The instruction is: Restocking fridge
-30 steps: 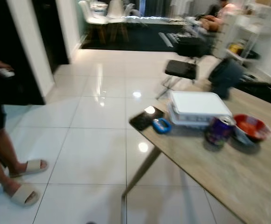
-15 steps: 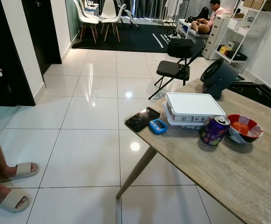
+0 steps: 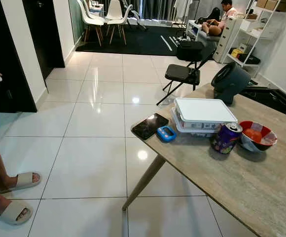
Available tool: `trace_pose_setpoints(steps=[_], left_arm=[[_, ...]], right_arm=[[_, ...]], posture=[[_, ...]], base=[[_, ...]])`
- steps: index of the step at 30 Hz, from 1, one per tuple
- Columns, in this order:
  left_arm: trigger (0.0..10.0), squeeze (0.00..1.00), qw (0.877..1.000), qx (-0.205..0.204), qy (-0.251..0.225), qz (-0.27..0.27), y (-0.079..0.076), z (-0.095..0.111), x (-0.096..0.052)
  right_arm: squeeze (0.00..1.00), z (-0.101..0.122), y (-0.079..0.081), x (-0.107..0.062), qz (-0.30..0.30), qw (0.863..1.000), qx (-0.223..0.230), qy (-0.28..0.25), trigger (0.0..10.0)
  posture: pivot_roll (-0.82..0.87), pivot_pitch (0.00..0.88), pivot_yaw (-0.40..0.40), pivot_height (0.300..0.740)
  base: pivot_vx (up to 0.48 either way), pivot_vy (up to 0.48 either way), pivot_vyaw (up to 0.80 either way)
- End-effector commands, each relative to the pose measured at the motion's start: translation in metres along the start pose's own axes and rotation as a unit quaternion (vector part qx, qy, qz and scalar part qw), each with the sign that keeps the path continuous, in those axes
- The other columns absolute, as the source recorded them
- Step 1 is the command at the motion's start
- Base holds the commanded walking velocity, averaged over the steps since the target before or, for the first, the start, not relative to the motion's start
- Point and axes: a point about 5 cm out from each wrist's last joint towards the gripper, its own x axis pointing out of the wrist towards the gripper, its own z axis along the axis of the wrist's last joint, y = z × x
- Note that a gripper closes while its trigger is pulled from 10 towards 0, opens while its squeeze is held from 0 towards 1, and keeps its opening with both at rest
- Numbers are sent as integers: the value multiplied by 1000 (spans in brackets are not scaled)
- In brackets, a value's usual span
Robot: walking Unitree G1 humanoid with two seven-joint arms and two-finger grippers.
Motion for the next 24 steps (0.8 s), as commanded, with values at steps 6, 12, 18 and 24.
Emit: trace_pose_setpoints(steps=[6, 12, 18, 24], left_arm=[[10000, 0, 1000, -1, 17, -10, -6, -11, -1], [10000, 0, 1000, 1, 21, -11, -5, -14, -2], [10000, 0, 1000, 3, 24, -11, -5, -15, -2], [10000, 0, 1000, -3, 19, -10, -5, -13, -2]], right_arm=[[0, 5, -2, 0, 0, 1000, -5, -4, 10000], [0, 5, -1, 0, 3, 1000, -4, -5, 10000], [0, 6, 0, 0, 5, 1000, -2, -7, 10000], [0, 8, 0, 1, 7, 1000, 0, -8, 10000]], posture=[[38, 0, -78, 740], [34, 0, -76, 740], [25, 0, -72, 740], [21, 0, -69, 740]], base=[[349, 0, 0], [359, 0, 0], [377, 0, 0], [218, 0, 0]])
